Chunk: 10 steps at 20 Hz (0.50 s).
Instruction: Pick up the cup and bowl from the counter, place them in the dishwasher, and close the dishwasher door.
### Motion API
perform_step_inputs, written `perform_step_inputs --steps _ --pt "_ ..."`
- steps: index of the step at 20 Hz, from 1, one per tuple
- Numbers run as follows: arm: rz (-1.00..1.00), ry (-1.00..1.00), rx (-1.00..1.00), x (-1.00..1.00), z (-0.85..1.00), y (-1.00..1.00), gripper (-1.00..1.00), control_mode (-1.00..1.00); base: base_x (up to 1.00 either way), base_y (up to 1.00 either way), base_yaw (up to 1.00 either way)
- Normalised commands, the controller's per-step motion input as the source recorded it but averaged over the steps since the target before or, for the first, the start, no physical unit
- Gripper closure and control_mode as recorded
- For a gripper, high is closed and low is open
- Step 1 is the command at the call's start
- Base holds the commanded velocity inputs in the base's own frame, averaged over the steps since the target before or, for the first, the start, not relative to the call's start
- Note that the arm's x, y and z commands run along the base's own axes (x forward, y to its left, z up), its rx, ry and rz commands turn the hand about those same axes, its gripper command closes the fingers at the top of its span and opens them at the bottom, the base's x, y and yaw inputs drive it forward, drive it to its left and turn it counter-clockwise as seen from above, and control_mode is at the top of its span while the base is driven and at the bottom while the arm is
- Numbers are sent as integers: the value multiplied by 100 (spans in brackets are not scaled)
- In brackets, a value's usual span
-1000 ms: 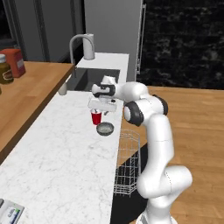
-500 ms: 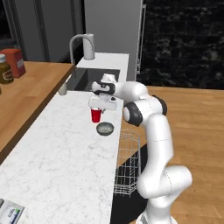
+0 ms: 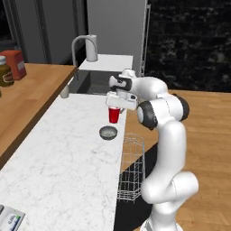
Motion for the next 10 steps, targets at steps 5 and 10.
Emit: perform_step_inputs --steps 5,10 --pt "-2 -5 8 -100 4 -100 100 -100 0 0 0" --pt "-1 -5 6 -100 0 -100 100 -100 0 0 0"
